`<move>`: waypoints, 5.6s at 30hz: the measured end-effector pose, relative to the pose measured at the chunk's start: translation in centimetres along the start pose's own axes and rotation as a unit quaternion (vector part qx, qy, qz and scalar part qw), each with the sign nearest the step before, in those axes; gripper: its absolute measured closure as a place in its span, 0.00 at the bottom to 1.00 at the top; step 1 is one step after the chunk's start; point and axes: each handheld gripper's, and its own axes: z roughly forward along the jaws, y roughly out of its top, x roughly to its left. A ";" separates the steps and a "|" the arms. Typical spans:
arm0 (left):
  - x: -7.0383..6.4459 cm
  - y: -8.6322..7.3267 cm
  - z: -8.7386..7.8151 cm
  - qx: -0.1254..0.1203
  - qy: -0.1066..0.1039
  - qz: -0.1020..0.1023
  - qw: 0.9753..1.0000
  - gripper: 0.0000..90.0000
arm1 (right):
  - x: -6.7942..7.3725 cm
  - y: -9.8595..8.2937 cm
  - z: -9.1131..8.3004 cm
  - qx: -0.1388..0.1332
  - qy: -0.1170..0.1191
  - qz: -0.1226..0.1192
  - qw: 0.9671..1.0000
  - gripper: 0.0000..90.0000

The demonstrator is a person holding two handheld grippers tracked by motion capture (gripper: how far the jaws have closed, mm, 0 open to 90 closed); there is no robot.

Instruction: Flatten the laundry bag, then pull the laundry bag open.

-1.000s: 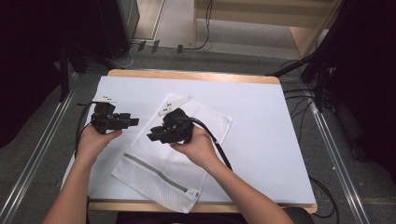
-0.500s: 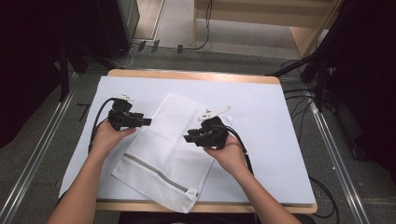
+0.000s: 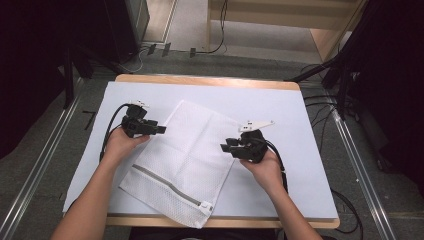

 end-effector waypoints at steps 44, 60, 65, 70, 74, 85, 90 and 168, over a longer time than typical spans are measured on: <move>-1.1 -0.4 2.2 0.043 0.011 0.028 0.999 0.82 | -5.7 -3.6 0.7 0.017 -0.085 0.078 0.993 0.66; -1.1 -0.6 2.1 0.050 0.000 0.016 0.999 0.96 | -4.9 -2.9 3.2 0.029 -0.134 0.049 0.989 0.74; -1.1 -0.6 2.1 0.051 0.000 0.014 0.999 0.97 | -4.9 -2.8 3.3 0.027 -0.151 0.052 0.987 0.86; -1.1 -0.6 2.1 0.050 -0.002 0.009 0.999 0.97 | -4.9 -2.8 3.4 0.025 -0.135 0.058 0.989 1.00; -0.9 -0.6 2.1 0.051 -0.006 0.004 0.999 0.98 | -5.1 -2.6 3.3 0.027 -0.125 0.071 0.989 1.00; -1.0 -0.7 1.4 0.035 -0.007 -0.006 0.999 0.99 | -6.0 -1.6 2.8 0.040 -0.113 0.079 0.990 1.00; -1.5 -1.0 0.8 0.020 -0.015 -0.011 1.000 0.99 | -7.2 -1.0 2.5 0.039 -0.114 0.091 0.989 1.00; -0.8 -1.4 0.7 -0.013 0.023 -0.068 0.997 0.50 | -9.7 2.3 3.0 0.001 -0.093 0.084 0.992 0.79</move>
